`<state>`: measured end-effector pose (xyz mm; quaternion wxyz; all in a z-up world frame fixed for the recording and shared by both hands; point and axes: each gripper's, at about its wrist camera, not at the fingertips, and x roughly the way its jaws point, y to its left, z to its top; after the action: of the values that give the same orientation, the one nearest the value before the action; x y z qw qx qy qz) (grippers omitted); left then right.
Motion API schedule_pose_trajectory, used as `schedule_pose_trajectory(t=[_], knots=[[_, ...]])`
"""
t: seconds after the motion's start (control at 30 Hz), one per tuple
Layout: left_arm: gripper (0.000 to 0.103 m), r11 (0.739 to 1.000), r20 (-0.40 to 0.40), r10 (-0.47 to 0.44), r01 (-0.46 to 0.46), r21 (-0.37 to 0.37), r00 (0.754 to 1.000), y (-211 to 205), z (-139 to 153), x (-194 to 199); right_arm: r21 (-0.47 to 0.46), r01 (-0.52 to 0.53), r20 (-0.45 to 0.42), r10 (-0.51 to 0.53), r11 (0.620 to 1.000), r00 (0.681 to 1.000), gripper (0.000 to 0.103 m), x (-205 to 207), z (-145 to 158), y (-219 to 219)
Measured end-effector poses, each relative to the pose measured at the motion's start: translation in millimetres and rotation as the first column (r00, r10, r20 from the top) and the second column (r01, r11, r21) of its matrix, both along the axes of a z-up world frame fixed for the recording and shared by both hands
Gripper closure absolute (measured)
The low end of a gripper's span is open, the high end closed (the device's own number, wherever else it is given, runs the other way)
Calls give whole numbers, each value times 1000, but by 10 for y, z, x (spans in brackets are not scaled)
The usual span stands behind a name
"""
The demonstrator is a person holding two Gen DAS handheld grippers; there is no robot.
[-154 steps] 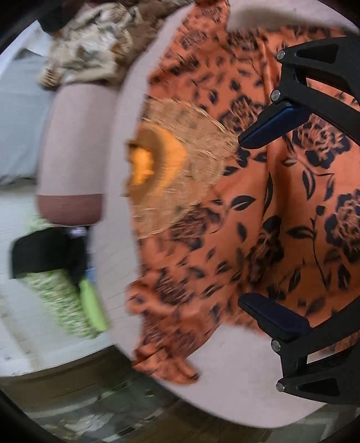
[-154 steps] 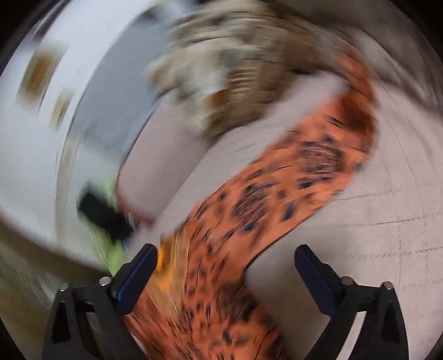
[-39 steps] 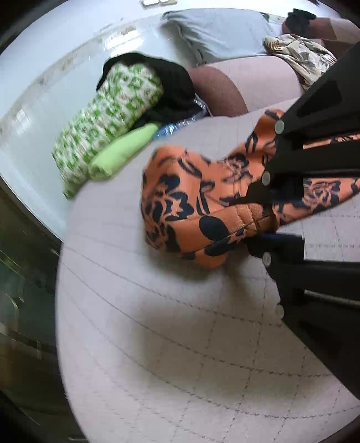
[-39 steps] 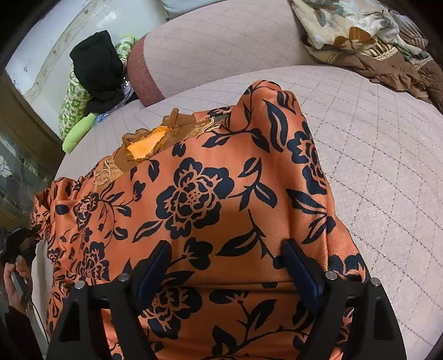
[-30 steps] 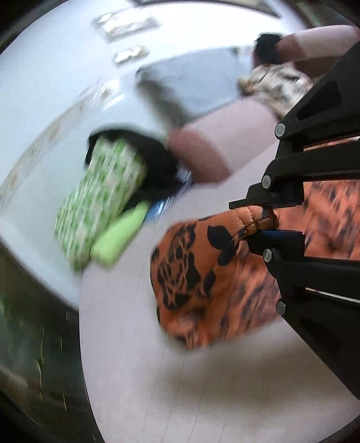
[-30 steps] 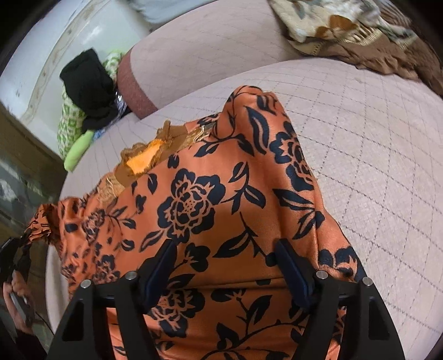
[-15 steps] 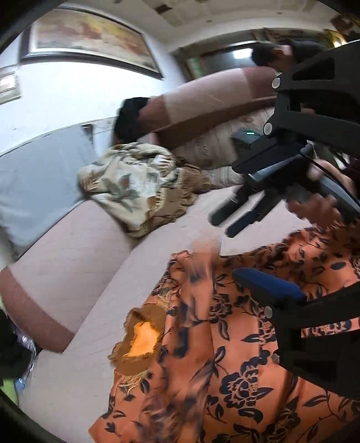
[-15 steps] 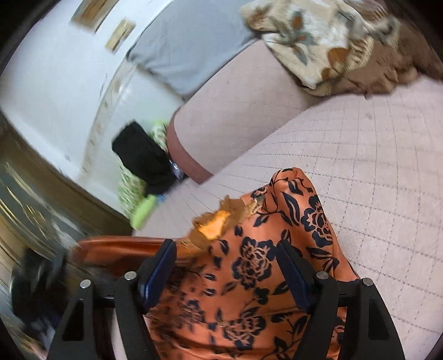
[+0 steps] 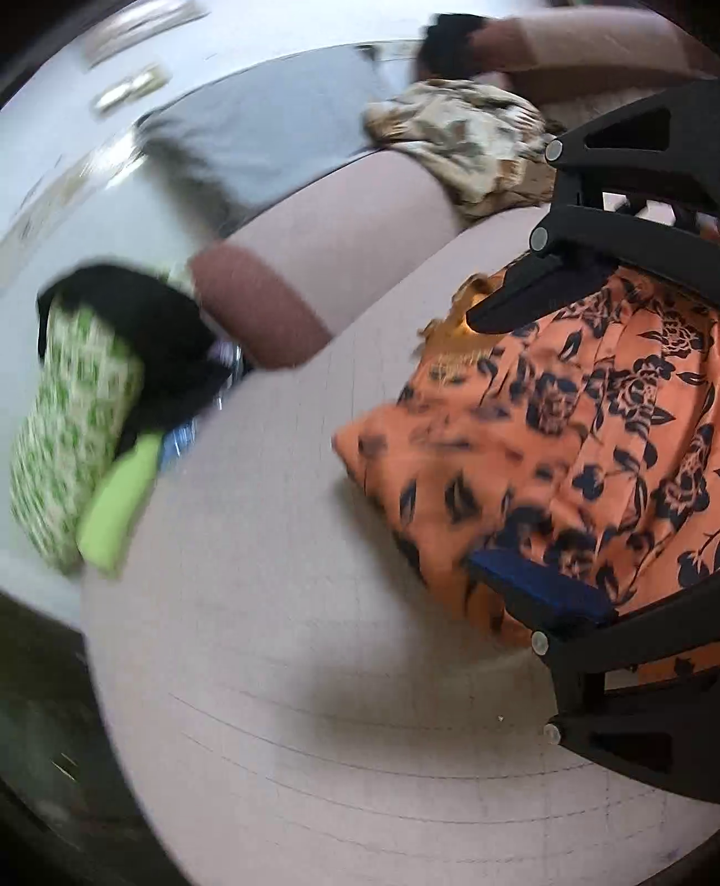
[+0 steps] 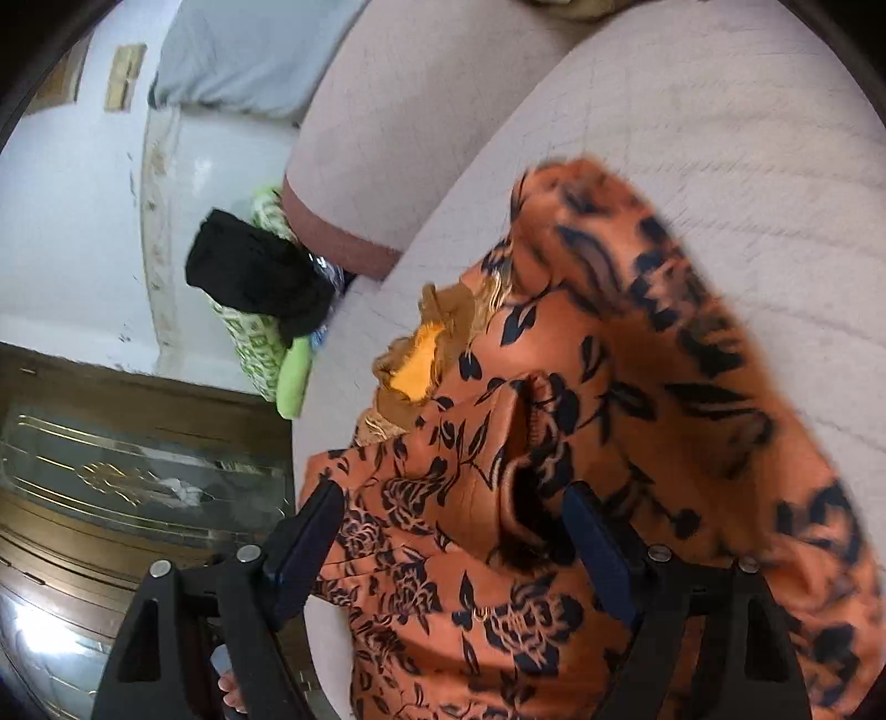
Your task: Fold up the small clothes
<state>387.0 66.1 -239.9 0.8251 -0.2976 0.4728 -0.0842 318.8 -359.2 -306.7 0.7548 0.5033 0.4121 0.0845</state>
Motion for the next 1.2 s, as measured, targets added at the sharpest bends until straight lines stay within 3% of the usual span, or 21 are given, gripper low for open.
schedule_pose_trajectory(t=[0.07,0.13,0.17,0.2,0.27,0.4,0.5,0.53,0.63,0.73,0.8,0.83,0.87,0.9,0.93,0.97,1.0,1.07,1.1,1.13,1.2], knots=[[22,999,-27,30,-29,19,999,71,-92,33,-62,-20,-20,19,998,1000,27,84,-88,129],[22,996,-55,47,-42,79,997,110,-153,58,-183,-72,-21,69,980,997,52,134,-76,307],[22,995,-65,57,-51,89,996,162,-192,63,-221,-86,-16,84,971,996,78,139,-48,361],[22,993,-69,75,-68,98,995,202,-200,65,-255,-98,-11,99,962,995,91,141,-8,401],[22,988,-70,113,-105,110,991,326,-211,37,-349,-68,21,81,934,997,94,90,165,451],[22,982,-44,140,-133,134,989,377,-175,4,-459,83,114,-34,884,993,95,-123,572,200],[22,975,-38,146,-137,177,989,302,-195,28,-509,173,60,-166,843,984,95,-255,570,-147],[22,975,-41,131,-122,186,990,233,-224,54,-501,162,19,-177,850,984,95,-250,485,-249],[22,968,-54,57,-42,246,997,-56,-307,115,-366,88,-129,-144,926,981,91,-162,97,-407],[22,940,-42,-46,57,335,998,-404,-380,144,-310,71,-164,-127,948,978,90,-135,59,-451],[22,900,-33,-112,115,421,993,-620,-438,147,-321,77,-131,-125,944,984,90,-165,188,-523],[22,864,-44,-154,156,478,987,-738,-496,155,-335,93,-108,-136,938,985,88,-200,257,-568],[22,825,-66,-187,194,531,980,-822,-566,170,-334,111,-84,-147,936,986,80,-237,304,-617],[20,761,-113,-217,240,603,970,-907,-701,198,-325,129,-62,-157,937,986,68,-286,335,-677],[11,719,-149,-220,264,643,964,-938,-775,214,-318,159,-36,-180,935,983,61,-306,387,-737],[6,692,-161,-219,269,670,962,-926,-858,220,-317,210,-3,-222,925,975,34,-375,444,-818],[2,702,-143,-207,249,667,968,-883,-843,213,-315,261,33,-265,912,964,25,-440,490,-879],[2,722,-154,-162,224,654,975,-776,-780,228,-284,340,113,-321,896,940,26,-551,582,-955],[2,717,-135,-149,201,668,980,-741,-729,221,-275,330,124,-307,903,944,30,-537,621,-993],[2,690,-114,-133,174,703,985,-724,-684,208,-272,309,136,-281,911,950,35,-498,622,-962],[3,657,-87,-125,148,739,988,-728,-601,180,-333,237,148,-197,913,969,60,-387,636,-783]])
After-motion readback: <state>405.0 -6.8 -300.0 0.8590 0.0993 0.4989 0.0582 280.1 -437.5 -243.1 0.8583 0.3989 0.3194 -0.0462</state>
